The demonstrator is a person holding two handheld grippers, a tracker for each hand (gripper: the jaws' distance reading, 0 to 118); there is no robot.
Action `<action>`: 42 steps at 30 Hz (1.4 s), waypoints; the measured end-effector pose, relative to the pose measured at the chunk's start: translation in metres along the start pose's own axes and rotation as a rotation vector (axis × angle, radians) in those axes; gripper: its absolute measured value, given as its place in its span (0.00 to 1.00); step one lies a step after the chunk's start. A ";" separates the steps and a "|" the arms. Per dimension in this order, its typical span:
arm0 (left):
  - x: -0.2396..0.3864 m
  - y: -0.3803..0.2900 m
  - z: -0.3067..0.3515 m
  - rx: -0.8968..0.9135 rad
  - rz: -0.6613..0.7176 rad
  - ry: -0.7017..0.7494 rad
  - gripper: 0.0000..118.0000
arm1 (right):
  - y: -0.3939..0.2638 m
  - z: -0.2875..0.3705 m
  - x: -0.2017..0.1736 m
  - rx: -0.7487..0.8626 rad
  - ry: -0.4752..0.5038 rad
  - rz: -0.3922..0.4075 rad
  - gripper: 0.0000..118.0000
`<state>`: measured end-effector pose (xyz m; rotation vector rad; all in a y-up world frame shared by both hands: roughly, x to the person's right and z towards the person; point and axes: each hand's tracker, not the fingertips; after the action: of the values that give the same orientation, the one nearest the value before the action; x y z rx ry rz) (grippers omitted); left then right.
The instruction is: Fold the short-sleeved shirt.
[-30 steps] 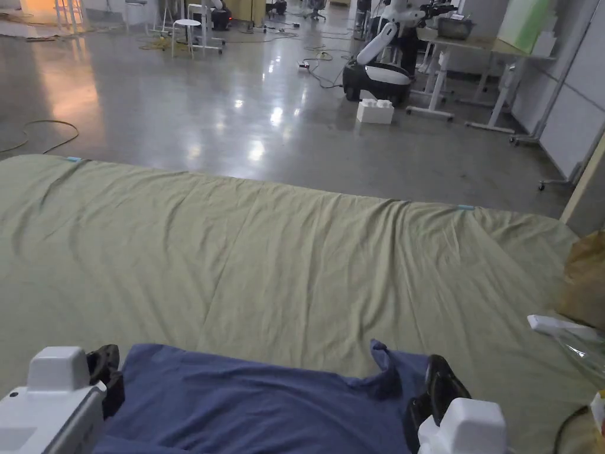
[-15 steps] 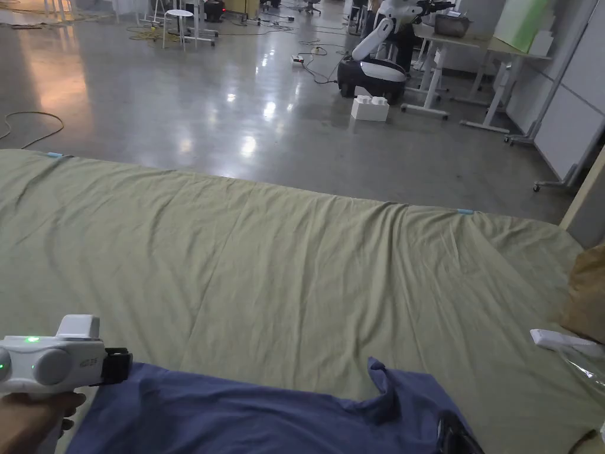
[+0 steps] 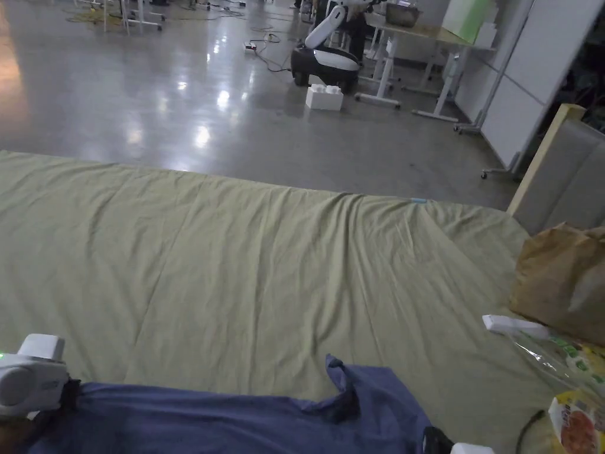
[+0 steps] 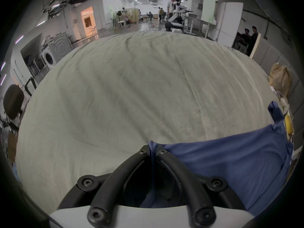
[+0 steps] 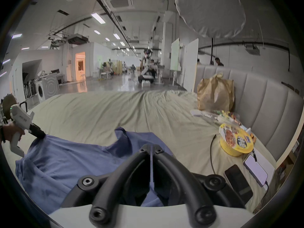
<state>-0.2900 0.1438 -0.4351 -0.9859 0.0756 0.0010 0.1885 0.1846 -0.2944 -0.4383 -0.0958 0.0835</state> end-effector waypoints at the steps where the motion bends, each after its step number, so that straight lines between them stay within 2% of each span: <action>1: 0.002 -0.002 0.003 0.008 -0.023 0.003 0.04 | 0.004 -0.014 0.006 -0.050 0.003 -0.001 0.12; 2: -0.004 -0.003 0.004 0.017 -0.026 -0.003 0.04 | 0.008 -0.030 0.013 -0.105 0.012 -0.001 0.22; 3: -0.004 -0.003 0.008 0.024 -0.029 -0.007 0.04 | 0.010 -0.047 0.019 -0.181 0.035 -0.009 0.39; 4: -0.004 -0.005 0.014 0.036 -0.030 -0.010 0.04 | 0.015 -0.067 0.025 -0.234 0.026 -0.026 0.49; 5: -0.004 -0.006 0.021 0.061 -0.026 -0.013 0.04 | 0.018 -0.087 0.029 -0.308 0.054 -0.016 0.54; 7: -0.011 -0.007 0.032 0.107 -0.013 -0.022 0.04 | 0.021 -0.121 0.038 -0.374 0.069 -0.022 0.55; 11: -0.015 -0.013 0.056 0.169 -0.019 -0.034 0.04 | 0.022 -0.184 0.041 -0.521 0.087 0.061 0.59; 14: -0.016 -0.019 0.066 0.215 -0.031 -0.025 0.04 | 0.019 -0.212 0.038 -0.579 0.128 0.043 0.59; 17: -0.014 -0.027 0.075 0.231 -0.034 -0.026 0.04 | 0.017 -0.227 0.033 -0.627 0.126 0.031 0.55; 19: -0.015 -0.032 0.073 0.233 -0.033 -0.028 0.04 | 0.018 -0.228 0.030 -0.625 0.117 0.039 0.42; 21: -0.017 -0.036 0.073 0.228 -0.018 -0.028 0.04 | 0.019 -0.225 0.025 -0.603 0.135 0.082 0.35; 22: -0.016 -0.038 0.073 0.229 -0.009 -0.029 0.04 | 0.020 -0.224 0.025 -0.600 0.144 0.084 0.23; 23: -0.017 -0.039 0.073 0.228 -0.001 -0.030 0.04 | 0.021 -0.223 0.026 -0.600 0.166 0.075 0.03; 26: -0.021 -0.043 0.073 0.228 0.011 -0.033 0.04 | 0.021 -0.214 0.026 -0.603 0.159 0.042 0.01; 30: -0.027 -0.045 0.081 0.248 0.021 -0.040 0.04 | 0.032 -0.181 0.036 -0.517 0.150 -0.004 0.01; 42: -0.049 -0.077 0.158 0.367 0.070 -0.076 0.04 | 0.058 -0.026 0.057 -0.307 0.180 0.039 0.01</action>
<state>-0.3264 0.2345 -0.2811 -0.6155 0.0383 0.0863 0.2444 0.2318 -0.3389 -0.7520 0.0787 0.0670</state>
